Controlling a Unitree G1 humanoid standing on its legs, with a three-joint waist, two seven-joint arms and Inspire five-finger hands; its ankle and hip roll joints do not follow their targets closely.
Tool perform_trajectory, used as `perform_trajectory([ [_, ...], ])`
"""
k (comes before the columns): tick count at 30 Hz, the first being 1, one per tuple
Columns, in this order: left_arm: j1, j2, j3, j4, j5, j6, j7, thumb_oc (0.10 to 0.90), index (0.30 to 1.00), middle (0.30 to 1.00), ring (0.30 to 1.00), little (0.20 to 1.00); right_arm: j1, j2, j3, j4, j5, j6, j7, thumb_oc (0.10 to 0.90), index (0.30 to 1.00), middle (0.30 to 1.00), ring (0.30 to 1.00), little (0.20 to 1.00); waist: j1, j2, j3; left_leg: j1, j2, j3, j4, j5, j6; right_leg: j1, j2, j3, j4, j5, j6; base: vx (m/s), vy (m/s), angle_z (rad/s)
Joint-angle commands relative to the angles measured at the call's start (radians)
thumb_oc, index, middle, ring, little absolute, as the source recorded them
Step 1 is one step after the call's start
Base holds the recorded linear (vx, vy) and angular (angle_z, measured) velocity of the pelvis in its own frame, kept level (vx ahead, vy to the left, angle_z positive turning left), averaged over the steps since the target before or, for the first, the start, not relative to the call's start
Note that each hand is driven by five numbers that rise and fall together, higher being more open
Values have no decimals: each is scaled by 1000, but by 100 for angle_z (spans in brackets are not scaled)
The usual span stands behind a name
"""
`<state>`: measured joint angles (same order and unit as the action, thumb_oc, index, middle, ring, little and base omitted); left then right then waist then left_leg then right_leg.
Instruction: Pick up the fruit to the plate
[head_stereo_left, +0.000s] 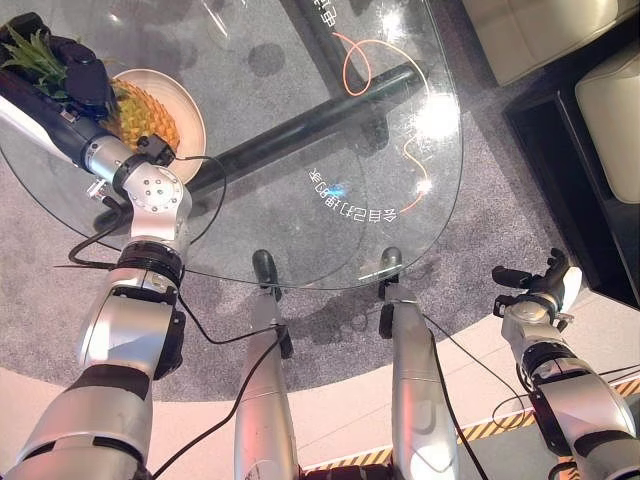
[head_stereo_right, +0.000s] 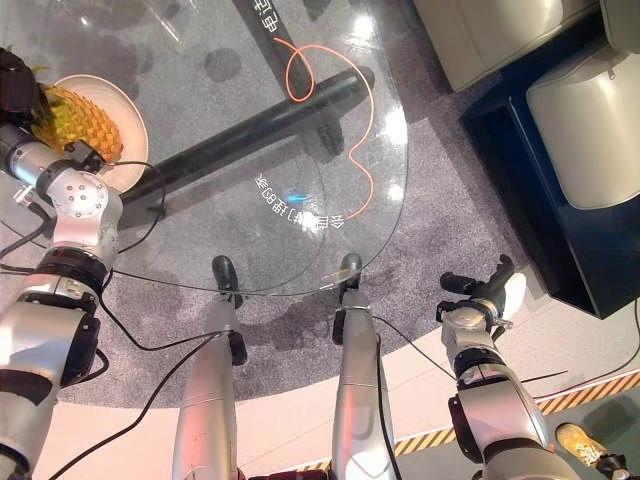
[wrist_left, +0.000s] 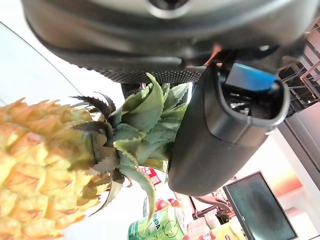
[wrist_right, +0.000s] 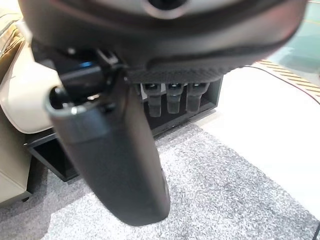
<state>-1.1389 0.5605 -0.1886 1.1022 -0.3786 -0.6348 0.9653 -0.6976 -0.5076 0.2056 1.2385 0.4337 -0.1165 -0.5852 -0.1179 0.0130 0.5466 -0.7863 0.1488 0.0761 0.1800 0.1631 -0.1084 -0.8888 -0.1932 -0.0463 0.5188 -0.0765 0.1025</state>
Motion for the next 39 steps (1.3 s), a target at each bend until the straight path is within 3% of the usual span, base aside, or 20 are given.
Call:
perform_trajectory([
  [1, -129, 122, -2, 4, -1, -119, 16, 427, 580, 580, 580, 527, 19, -25, 7, 18, -3, -18, -45, 800, 900, 900, 900, 900, 7, -37, -27, -22, -9, 39, 216, -200, 9, 39, 24, -52, -96, 39, -7, 0, 0, 0],
  [19, -30, 85, 17, -97, 6, -165, -22, 443, 594, 594, 594, 543, 24, -14, -8, 13, 1, -23, -64, 800, 900, 900, 900, 900, 35, -25, -27, -15, -20, 29, 194, -194, 10, 51, 14, -72, -108, 41, -5, 0, 0, 0],
  [20, -25, 83, 18, -103, 12, -165, -25, 531, 669, 669, 669, 631, 24, -12, -10, 13, -1, -23, -64, 800, 900, 900, 900, 900, 37, -25, -27, -13, -20, 29, 193, -194, 10, 54, 14, -74, -109, 42, -4, 0, 0, 0],
  [23, -8, 76, 16, -130, 23, -164, -26, 589, 719, 719, 719, 689, 28, -11, -17, 16, 1, -27, -62, 800, 900, 900, 900, 900, 42, -23, -27, -8, -21, 29, 187, -194, 11, 59, 12, -77, -113, 44, -3, 0, 0, 0],
  [24, 7, 70, 17, -143, 33, -168, -23, 753, 860, 860, 860, 853, 34, -8, -21, 15, 2, -32, -62, 800, 900, 900, 900, 900, 43, -23, -27, -1, -22, 28, 182, -193, 10, 67, 12, -79, -119, 45, -2, 0, 0, 0],
  [25, 17, 66, 17, -154, 36, -166, -22, 800, 900, 900, 900, 900, 38, -5, -23, 13, -1, -34, -64, 800, 900, 900, 900, 900, 44, -23, -27, 4, -23, 28, 179, -193, 10, 72, 12, -80, -122, 46, -1, 0, 0, 0],
  [39, 92, 64, 48, -168, -4, -163, -73, 800, 900, 900, 900, 900, 71, 6, -43, 9, 19, -36, -64, 800, 900, 900, 900, 900, 61, -52, -27, 124, -12, 32, 128, -185, 4, 197, -2, -95, -186, 64, 14, -5, -4, 1],
])
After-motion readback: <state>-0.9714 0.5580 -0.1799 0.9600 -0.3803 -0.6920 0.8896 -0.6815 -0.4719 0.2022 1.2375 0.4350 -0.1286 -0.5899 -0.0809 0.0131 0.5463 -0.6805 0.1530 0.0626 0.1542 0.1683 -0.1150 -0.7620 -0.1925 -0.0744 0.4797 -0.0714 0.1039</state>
